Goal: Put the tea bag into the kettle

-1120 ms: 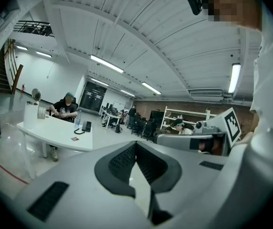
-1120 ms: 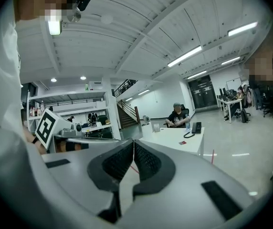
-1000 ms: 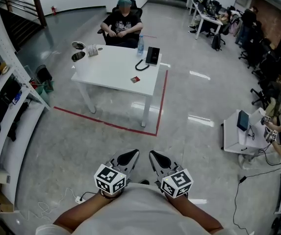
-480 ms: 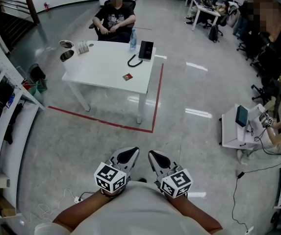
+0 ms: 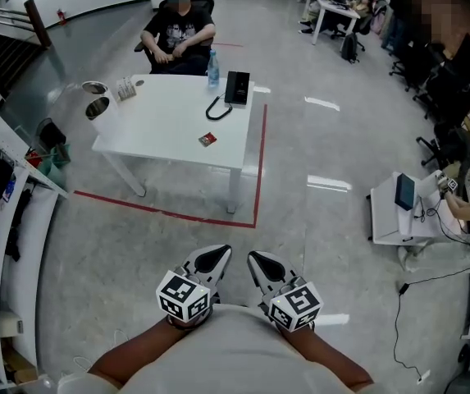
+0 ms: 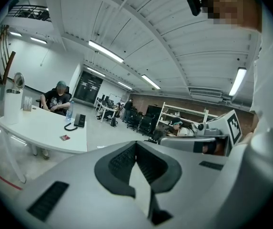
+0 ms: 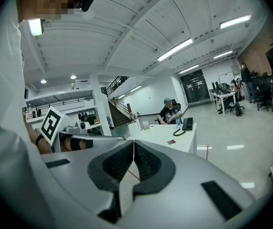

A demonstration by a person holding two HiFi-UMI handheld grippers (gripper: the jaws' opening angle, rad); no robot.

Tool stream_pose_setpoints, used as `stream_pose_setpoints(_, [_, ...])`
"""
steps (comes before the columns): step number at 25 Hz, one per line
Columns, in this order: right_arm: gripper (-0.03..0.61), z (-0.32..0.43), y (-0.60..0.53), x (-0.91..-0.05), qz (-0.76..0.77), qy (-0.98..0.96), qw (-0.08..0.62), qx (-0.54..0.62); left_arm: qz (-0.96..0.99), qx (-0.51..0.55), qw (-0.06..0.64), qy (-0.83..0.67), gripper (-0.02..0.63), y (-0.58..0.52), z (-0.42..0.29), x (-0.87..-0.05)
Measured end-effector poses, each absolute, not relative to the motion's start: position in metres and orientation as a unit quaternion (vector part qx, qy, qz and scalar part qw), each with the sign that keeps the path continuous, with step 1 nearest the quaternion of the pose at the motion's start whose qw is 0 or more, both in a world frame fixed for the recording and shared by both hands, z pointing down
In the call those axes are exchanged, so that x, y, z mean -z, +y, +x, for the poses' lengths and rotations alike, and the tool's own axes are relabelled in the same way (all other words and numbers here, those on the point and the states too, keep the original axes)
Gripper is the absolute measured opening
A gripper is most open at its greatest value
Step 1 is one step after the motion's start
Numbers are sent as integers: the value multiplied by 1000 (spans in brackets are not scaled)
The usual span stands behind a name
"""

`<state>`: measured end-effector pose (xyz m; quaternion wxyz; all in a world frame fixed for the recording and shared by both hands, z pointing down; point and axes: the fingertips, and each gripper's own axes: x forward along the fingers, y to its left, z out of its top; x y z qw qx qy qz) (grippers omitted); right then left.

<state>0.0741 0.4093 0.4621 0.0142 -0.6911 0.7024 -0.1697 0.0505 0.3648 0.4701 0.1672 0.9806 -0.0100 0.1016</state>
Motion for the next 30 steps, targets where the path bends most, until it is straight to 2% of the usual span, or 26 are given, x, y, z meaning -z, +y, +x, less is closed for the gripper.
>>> stream_pose_setpoints(18, [14, 83, 210, -458, -690, 703, -6, 174, 979, -95, 177, -16, 9, 167, 60, -465])
stream_pose_setpoints(30, [14, 77, 149, -457, -689, 704, -11, 173, 979, -85, 184, -26, 9, 101, 48, -465])
